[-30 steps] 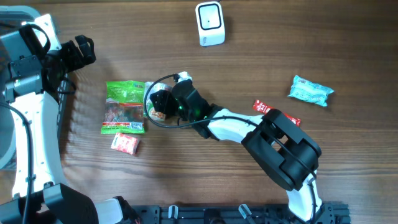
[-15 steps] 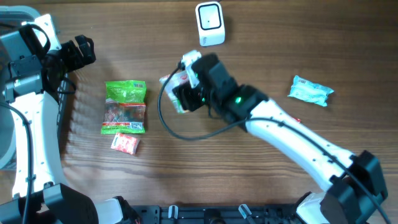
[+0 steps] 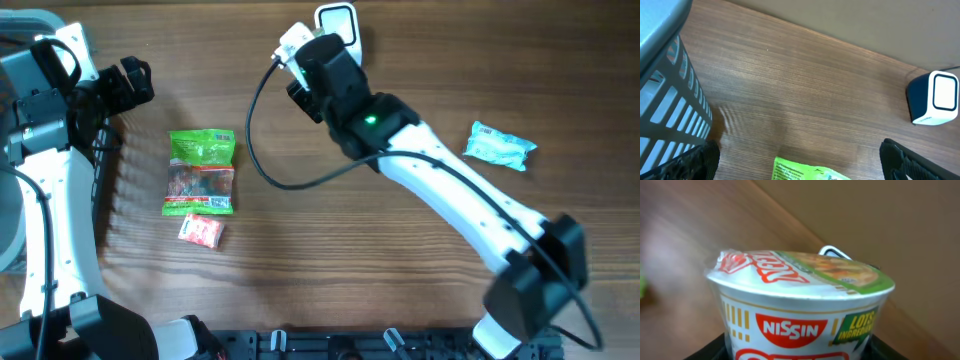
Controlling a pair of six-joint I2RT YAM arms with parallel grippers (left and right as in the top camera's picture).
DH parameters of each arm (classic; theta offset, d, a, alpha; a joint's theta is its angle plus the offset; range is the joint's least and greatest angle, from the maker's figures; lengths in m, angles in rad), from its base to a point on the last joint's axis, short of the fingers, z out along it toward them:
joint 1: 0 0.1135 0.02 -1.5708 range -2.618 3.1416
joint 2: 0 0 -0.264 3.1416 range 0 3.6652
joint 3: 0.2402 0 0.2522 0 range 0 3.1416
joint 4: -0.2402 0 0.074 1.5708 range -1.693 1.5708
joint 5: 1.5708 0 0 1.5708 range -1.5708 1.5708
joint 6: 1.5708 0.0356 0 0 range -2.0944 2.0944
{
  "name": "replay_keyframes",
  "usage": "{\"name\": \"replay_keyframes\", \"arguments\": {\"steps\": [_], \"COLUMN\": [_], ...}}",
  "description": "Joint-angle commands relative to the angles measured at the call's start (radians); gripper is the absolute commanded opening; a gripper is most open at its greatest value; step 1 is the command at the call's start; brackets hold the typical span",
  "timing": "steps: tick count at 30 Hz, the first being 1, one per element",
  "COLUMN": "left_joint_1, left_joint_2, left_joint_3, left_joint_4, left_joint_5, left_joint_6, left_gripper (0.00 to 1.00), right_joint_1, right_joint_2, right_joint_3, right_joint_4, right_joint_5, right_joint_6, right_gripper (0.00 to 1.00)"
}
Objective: Scan the item barcode
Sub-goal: 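Hold the noodle cup in front of the scanner window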
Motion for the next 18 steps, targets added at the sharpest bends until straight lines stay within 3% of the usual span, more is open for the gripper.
{"name": "replay_keyframes", "arguments": {"steps": [1, 4, 9, 11, 18], "left_joint_1": [0.005, 0.005, 0.005, 0.005, 0.005], "left_joint_2": [0.0, 0.0, 0.0, 0.0, 0.0], "left_joint_3": [0.012, 0.012, 0.012, 0.012, 0.012], "left_joint_4": [0.003, 0.003, 0.003, 0.003, 0.003], "left_joint_5": [0.011, 0.012, 0.011, 0.011, 0.011], "left_joint_6": [0.005, 0.005, 0.005, 0.005, 0.005], "left_gripper": [1.0, 1.0, 1.0, 1.0, 1.0], "right_joint_1": [-0.003, -0.013, -0.079, -0.112, -0.151], "right_joint_2": [0.098, 0.22, 0.381, 0.413, 0.422], "right_joint_3": [0.018, 0.018, 0.018, 0.018, 0.018], "right_joint_4": [0.156, 0.42, 0.808, 0.857, 0.877], "right_joint_5": [0.239, 0.335, 0.336, 0.325, 0.209], "right_joint_6": [-0.209, -0.452, -0.663, -0.668, -0.466], "right_gripper": [0.61, 0.6, 0.57, 0.57, 0.57]}}
